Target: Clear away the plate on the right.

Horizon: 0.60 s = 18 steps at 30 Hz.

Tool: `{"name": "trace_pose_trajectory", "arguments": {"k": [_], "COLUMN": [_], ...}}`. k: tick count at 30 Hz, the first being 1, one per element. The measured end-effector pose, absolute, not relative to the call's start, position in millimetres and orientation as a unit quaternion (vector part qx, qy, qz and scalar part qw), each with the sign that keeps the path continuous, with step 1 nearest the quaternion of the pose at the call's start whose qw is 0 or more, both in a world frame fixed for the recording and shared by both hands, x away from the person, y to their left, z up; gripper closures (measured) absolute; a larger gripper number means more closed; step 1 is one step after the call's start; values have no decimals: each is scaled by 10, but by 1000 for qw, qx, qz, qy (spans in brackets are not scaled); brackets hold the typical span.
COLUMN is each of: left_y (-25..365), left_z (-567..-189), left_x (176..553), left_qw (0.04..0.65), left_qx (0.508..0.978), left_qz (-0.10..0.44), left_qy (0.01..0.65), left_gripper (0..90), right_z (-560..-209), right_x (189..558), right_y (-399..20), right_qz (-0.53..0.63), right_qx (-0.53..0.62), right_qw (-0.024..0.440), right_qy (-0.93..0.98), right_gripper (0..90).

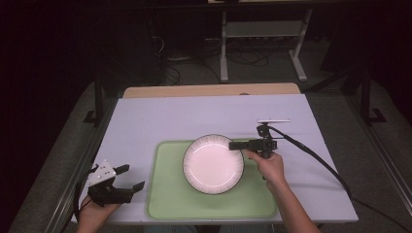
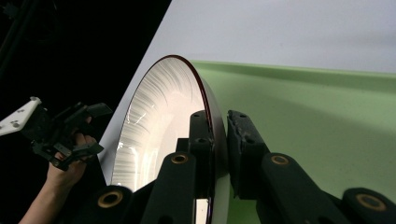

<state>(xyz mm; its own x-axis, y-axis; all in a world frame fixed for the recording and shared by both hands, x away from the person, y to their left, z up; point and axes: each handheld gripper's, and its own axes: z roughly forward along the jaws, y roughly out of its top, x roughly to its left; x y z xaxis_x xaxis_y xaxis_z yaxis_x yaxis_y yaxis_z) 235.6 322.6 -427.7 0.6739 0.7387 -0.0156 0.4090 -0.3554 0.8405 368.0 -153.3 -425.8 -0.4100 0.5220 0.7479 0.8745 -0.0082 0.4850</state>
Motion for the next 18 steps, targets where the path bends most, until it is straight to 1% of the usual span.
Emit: {"name": "trace_pose_trajectory", "arguments": {"k": [18], "left_y": [3232], "left_z": [-4272], "left_x": [2354], "left_qw": [443], "left_qx": [800], "left_qz": [188], "left_qy": [358], "left_gripper": [152], "right_z": [-4441], "right_x": [3651], "right_y": [-1471], "right_qz": [-466], "right_qx": [-522], "right_qw": [176], "right_qy": [-692], "right_gripper": [799]}}
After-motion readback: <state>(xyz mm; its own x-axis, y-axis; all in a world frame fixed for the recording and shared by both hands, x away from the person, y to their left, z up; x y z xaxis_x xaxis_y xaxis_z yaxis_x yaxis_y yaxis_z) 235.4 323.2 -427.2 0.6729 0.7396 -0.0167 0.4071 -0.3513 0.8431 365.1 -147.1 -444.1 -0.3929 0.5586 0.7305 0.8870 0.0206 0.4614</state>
